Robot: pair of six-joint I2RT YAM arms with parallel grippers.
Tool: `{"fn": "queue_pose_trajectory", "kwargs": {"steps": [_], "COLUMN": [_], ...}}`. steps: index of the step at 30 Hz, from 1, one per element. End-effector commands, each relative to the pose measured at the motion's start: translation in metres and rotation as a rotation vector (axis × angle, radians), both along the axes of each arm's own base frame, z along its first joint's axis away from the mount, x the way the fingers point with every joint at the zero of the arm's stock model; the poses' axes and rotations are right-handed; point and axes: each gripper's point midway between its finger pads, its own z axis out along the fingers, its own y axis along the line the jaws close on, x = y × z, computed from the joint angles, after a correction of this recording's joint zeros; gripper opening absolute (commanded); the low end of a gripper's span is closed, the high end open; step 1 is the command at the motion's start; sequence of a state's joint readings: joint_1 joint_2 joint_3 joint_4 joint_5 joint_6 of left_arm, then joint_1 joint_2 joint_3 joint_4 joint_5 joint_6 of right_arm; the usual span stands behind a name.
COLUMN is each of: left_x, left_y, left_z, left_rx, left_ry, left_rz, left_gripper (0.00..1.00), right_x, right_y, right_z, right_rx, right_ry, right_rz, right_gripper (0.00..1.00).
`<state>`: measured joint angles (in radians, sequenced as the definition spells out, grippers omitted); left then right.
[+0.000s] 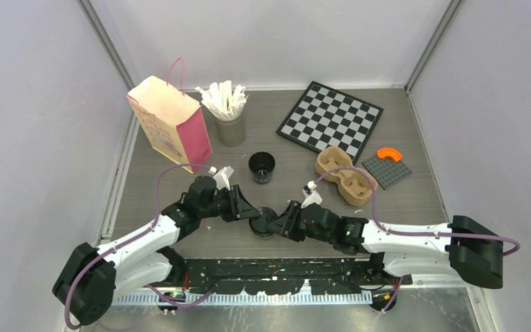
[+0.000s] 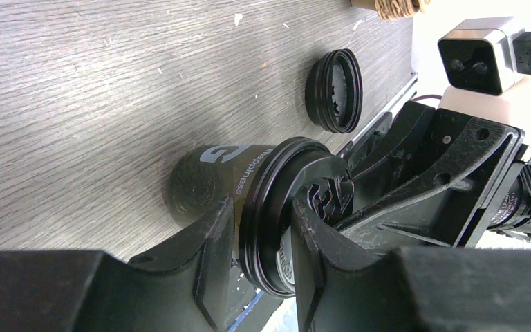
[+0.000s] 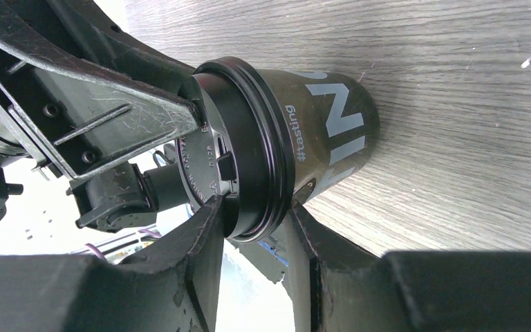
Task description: Pack the takeout coffee
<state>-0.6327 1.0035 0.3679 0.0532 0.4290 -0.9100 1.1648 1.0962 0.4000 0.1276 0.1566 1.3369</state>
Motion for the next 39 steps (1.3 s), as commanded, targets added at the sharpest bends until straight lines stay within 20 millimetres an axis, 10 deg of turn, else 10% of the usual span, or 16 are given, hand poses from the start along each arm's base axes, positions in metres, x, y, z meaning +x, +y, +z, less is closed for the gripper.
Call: {"fn": "queue_pose_trajectory", "kwargs": {"steps": [1,23,39], "left_x": [-0.019,-0.025,-0.010], "left_y": [0.031,0.029,0.010], "left_z": [-0.056,-0.032,-0.013], "left_rx": [0.201,0.167,0.113], "left_ry": [0.122,0.089,-0.036], "left_rz": [0.039,-0.001,-0.094], "left_gripper": [0.34,0.33,0.33], "right_x": [-0.010,0.021,0.044], "right_y": [-0.054,-0.045,-0.054], "right_z": [-0.076,-0.032,0.051], "right_rx": [-0.321,-0.411,-0.430], "right_ry": [0.048,-0.135,-0.285], "right_rz": [-0.014,0.192,0.146], "right_gripper": [0.20,0.32,0.41]}}
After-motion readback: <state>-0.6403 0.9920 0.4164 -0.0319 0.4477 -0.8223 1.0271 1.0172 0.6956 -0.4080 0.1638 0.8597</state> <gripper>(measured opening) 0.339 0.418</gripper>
